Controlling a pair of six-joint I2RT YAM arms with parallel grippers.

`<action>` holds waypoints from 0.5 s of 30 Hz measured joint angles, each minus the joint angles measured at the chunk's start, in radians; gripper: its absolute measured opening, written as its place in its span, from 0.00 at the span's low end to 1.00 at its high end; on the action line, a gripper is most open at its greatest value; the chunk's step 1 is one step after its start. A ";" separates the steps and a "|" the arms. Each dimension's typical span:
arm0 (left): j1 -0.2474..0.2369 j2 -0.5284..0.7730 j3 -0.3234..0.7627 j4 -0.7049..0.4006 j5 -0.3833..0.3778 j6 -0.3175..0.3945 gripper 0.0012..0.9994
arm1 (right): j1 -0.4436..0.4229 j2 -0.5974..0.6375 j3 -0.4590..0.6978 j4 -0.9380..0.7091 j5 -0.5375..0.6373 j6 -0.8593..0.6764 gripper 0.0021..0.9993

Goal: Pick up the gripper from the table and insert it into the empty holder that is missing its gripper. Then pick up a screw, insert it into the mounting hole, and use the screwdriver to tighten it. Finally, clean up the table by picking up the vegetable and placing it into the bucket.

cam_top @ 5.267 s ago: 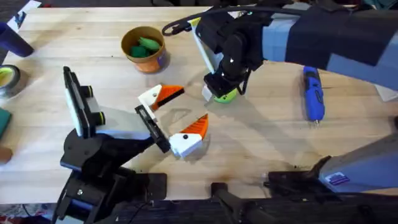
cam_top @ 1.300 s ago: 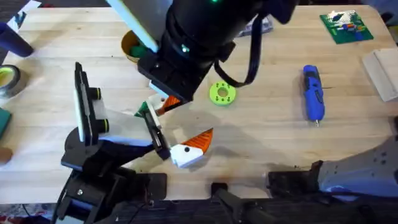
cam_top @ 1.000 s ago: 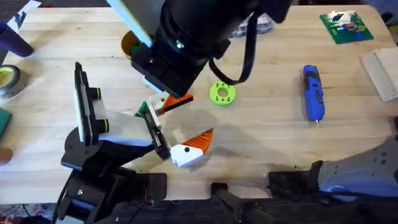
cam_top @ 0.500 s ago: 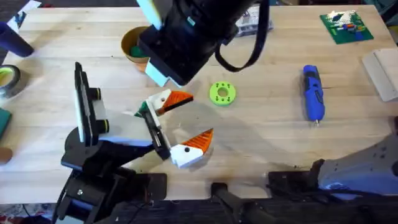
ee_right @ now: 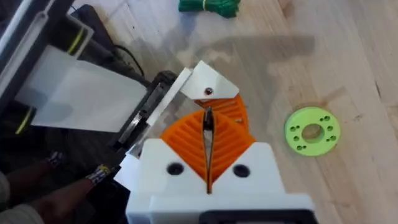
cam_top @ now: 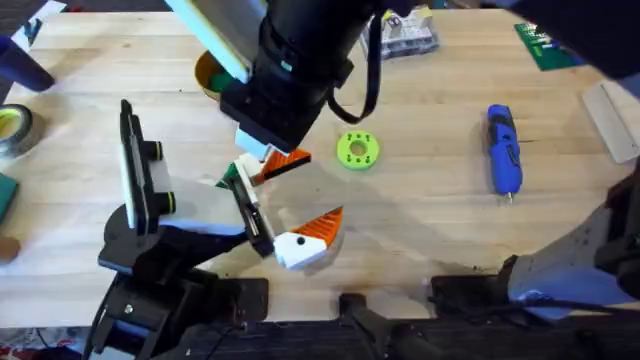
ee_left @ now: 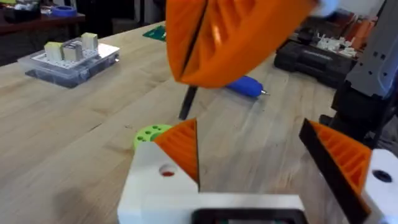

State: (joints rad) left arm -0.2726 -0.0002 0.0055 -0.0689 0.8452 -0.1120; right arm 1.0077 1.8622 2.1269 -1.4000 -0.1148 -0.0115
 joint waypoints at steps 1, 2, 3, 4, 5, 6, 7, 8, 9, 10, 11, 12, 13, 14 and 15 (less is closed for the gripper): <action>0.000 0.000 0.000 0.000 0.000 0.000 0.99 | 0.000 0.004 0.000 0.000 -0.001 -0.002 0.00; 0.000 0.000 0.000 0.000 0.000 0.000 0.99 | 0.000 0.008 0.000 0.000 -0.003 -0.005 0.00; 0.000 0.000 0.000 0.000 0.000 0.000 0.99 | 0.000 0.012 0.000 0.000 -0.003 -0.006 0.00; 0.000 0.000 0.000 0.000 0.000 0.000 0.99 | 0.000 0.017 0.000 0.001 -0.004 -0.008 0.00; 0.000 0.000 0.000 0.000 0.000 0.000 0.99 | 0.000 0.022 0.000 0.003 -0.004 -0.010 0.00; 0.000 0.000 0.000 0.000 0.000 0.000 0.99 | 0.000 0.032 0.000 0.005 -0.006 -0.012 0.00; 0.000 0.000 0.000 0.000 0.000 0.000 0.99 | 0.000 0.036 0.000 0.005 -0.006 -0.012 0.00; 0.000 0.000 0.000 0.000 0.000 0.000 0.99 | 0.000 0.042 0.000 0.005 -0.006 -0.012 0.00; 0.000 0.000 0.000 0.000 0.000 0.000 0.99 | 0.000 0.043 0.000 0.005 -0.006 -0.013 0.00; 0.000 0.000 0.000 0.000 0.000 0.000 0.99 | 0.000 0.043 0.000 0.005 -0.006 -0.013 0.00; 0.000 0.000 0.000 0.000 0.000 0.000 0.99 | 0.000 0.043 0.000 0.005 -0.006 -0.014 0.00; 0.000 0.000 0.000 0.000 0.000 0.000 0.99 | 0.000 0.043 0.000 0.005 -0.006 -0.015 0.00; 0.000 0.000 0.000 0.000 0.000 0.000 0.99 | 0.000 0.043 0.000 0.005 -0.006 -0.015 0.00; 0.000 0.000 0.000 0.000 0.000 0.000 0.99 | 0.000 0.043 0.000 0.005 -0.006 -0.015 0.00; 0.000 0.000 0.000 0.000 0.000 0.000 0.99 | 0.000 0.043 0.000 0.005 -0.006 -0.015 0.00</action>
State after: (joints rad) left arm -0.2726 -0.0002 0.0055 -0.0689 0.8452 -0.1120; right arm 1.0077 1.9049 2.1269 -1.3950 -0.1211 -0.0269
